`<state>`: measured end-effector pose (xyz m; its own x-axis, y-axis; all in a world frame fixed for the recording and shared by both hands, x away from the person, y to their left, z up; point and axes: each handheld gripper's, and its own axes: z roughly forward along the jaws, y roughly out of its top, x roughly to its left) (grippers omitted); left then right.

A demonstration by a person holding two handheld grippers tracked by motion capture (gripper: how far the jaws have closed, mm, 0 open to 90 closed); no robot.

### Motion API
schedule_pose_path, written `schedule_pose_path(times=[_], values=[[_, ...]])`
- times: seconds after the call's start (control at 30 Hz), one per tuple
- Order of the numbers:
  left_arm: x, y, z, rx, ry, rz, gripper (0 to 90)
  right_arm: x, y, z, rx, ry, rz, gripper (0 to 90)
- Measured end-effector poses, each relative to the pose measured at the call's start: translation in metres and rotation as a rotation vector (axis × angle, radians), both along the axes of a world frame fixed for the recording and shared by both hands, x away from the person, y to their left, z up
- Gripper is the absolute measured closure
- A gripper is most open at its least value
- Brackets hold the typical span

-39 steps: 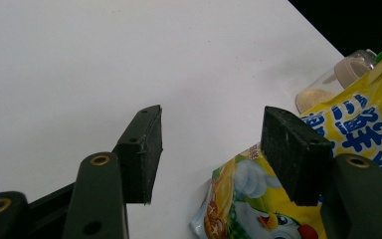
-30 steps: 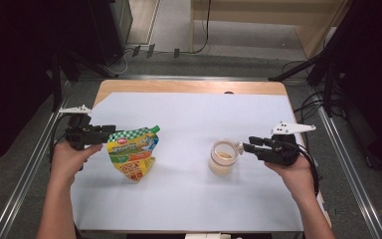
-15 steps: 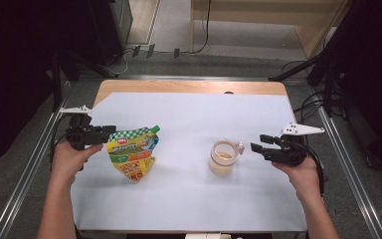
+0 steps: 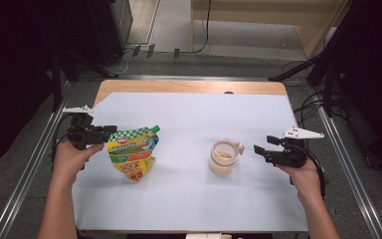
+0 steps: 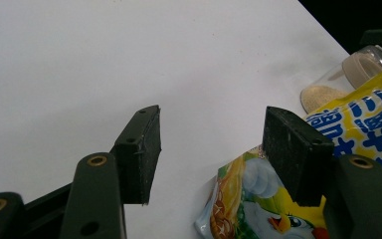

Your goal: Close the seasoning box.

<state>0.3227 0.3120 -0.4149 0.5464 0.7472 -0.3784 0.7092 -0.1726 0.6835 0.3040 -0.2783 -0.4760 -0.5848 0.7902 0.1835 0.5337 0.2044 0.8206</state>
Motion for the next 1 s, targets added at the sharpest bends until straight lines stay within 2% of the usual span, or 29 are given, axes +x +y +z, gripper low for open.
schedule_pose_path(times=[0.13,0.33,0.5,0.87,0.9,0.97,1.0], values=[[0.001,-0.001,-0.002,0.009,0.008,0.000,41.2,0.000,-0.003,-0.007,-0.028,-0.008,-0.017,28.1],[0.003,-0.006,-0.004,0.022,0.014,-0.013,40.9,0.002,-0.004,-0.012,-0.023,-0.003,-0.040,27.3],[0.004,-0.005,-0.004,0.015,0.013,-0.013,40.8,0.003,-0.003,-0.016,-0.032,0.023,-0.028,25.0],[0.005,-0.003,-0.006,0.015,0.017,-0.008,40.7,0.003,-0.002,-0.018,-0.042,0.032,-0.034,25.0],[0.005,-0.003,-0.006,0.017,0.012,-0.002,41.0,0.003,-0.002,-0.018,-0.043,0.033,-0.034,25.0],[0.006,-0.004,-0.006,0.033,0.015,0.041,42.1,0.003,-0.002,-0.019,-0.044,0.030,-0.032,25.0],[0.006,-0.003,-0.007,0.040,0.010,0.040,42.6,0.003,-0.002,-0.018,-0.043,0.031,-0.032,25.0]])
